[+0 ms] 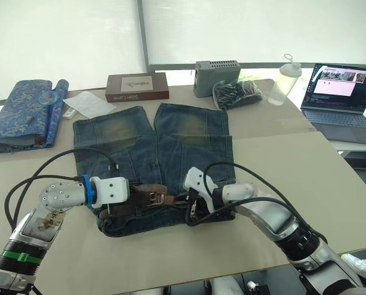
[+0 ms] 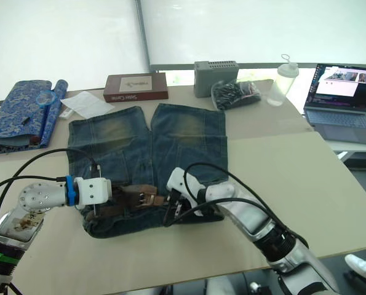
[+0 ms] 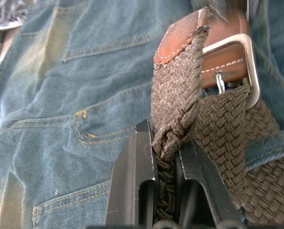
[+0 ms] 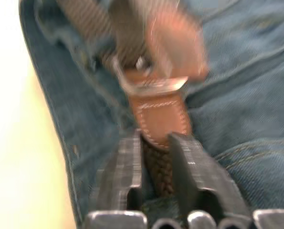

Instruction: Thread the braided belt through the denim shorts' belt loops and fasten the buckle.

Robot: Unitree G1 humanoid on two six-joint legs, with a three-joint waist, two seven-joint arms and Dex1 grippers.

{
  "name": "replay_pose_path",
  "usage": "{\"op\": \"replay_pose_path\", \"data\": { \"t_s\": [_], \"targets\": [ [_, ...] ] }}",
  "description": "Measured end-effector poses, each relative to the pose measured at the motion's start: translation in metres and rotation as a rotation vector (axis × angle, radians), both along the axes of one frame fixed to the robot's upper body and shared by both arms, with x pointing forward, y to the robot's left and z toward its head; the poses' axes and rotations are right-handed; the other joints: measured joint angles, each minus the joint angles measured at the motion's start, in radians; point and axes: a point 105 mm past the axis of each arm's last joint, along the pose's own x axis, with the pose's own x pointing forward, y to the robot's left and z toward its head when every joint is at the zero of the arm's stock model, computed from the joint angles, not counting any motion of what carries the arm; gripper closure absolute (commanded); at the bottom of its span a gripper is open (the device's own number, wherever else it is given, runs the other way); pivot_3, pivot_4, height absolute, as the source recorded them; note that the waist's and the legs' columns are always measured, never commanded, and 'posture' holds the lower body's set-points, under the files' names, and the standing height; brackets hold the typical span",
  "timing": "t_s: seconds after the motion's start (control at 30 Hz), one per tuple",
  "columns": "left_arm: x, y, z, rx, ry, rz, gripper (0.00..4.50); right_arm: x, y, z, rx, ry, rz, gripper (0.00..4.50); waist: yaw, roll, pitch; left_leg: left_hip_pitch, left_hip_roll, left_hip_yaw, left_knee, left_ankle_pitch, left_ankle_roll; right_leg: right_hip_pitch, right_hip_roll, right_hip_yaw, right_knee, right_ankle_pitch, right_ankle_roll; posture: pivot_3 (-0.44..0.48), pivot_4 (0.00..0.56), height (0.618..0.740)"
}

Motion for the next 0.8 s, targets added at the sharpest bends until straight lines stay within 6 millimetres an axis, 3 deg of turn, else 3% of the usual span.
{"op": "replay_pose_path", "data": {
  "t_s": [0.4,0.6,0.8],
  "targets": [
    [0.0,0.036,-0.009,0.265,-0.038,-0.049,4.5,0.003,0.004,-0.003,-0.018,-0.054,0.029,4.48,-0.001,0.0,0.0,0.002,0.001,0.0,-0.001,0.001,-0.001,0.001,0.002,-0.001,0.001,0.0,-0.001,0.0,0.15,0.74],
    [0.005,0.033,-0.009,0.306,-0.067,-0.072,4.5,0.002,0.004,-0.003,-0.011,-0.051,0.023,4.48,-0.001,0.0,0.0,0.002,0.001,0.0,-0.001,0.001,-0.001,0.001,0.002,-0.001,0.002,0.0,-0.001,0.0,0.15,0.74],
    [0.008,0.017,-0.006,0.272,-0.082,-0.1,4.5,0.001,0.008,-0.001,0.043,-0.008,0.002,4.48,-0.001,0.0,0.0,0.001,0.0,0.0,0.0,0.001,-0.001,0.001,0.002,-0.001,0.002,0.0,-0.001,0.0,0.15,0.74]
  ]
}}
